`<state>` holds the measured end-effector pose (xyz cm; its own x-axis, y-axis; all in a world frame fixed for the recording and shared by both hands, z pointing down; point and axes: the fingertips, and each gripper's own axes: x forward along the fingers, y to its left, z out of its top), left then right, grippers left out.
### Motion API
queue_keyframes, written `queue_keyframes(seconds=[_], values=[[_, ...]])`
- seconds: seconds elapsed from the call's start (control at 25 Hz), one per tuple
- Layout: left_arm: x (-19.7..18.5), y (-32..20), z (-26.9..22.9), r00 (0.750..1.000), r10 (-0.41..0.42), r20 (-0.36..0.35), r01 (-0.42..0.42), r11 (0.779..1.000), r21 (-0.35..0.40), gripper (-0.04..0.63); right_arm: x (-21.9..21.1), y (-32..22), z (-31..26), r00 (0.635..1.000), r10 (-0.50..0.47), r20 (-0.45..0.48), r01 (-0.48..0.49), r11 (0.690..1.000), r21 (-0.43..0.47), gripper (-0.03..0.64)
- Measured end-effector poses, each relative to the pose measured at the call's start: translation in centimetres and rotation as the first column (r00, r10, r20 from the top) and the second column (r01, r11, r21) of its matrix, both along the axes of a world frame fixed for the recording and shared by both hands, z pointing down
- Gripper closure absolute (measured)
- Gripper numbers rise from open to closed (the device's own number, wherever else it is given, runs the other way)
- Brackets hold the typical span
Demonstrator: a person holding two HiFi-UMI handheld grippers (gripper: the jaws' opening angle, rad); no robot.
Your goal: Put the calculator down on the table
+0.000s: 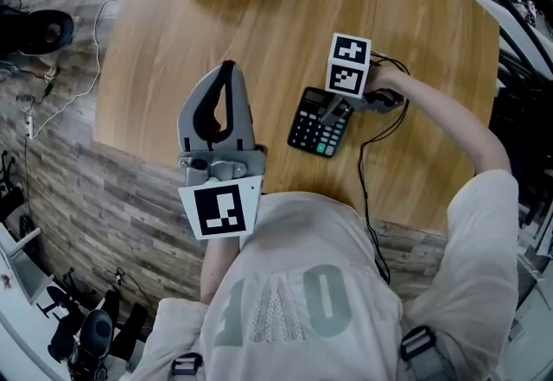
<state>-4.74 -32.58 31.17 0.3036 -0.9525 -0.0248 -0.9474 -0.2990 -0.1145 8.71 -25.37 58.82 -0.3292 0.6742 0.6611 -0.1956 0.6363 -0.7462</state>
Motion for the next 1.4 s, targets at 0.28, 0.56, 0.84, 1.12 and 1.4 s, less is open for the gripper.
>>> queue_keyframes(seconds=[0.28, 0.56, 0.84, 1.12, 1.4], values=[[-0.7, 0.9, -1.3, 1.000, 0.013, -0.003, -0.013, 0.999, 0.043, 0.586, 2.6, -5.4, -0.1, 0.996, 0.047, -0.082, -0.019, 0.949, 0.314, 0.394], [-0.5, 2.4, -4.3, 0.998, 0.062, -0.027, -0.058, 0.991, 0.117, 0.586, 6.0, -10.5, -8.0, 0.933, 0.352, 0.070, -0.322, 0.735, 0.596, 0.393], [1.0, 3.3, -7.7, 0.985, 0.164, -0.046, -0.150, 0.965, 0.214, 0.586, 8.9, -9.9, -24.0, 0.635, 0.509, 0.581, -0.733, 0.161, 0.660, 0.400], [2.1, 4.3, -10.3, 0.973, 0.222, -0.059, -0.199, 0.944, 0.264, 0.586, 12.5, -2.0, -34.3, 0.276, 0.354, 0.894, -0.694, -0.570, 0.440, 0.554], [4.9, 5.8, -11.6, 0.951, 0.306, -0.044, -0.281, 0.915, 0.288, 0.586, 10.5, 4.4, -35.2, 0.235, 0.234, 0.944, -0.504, -0.801, 0.324, 0.588]])
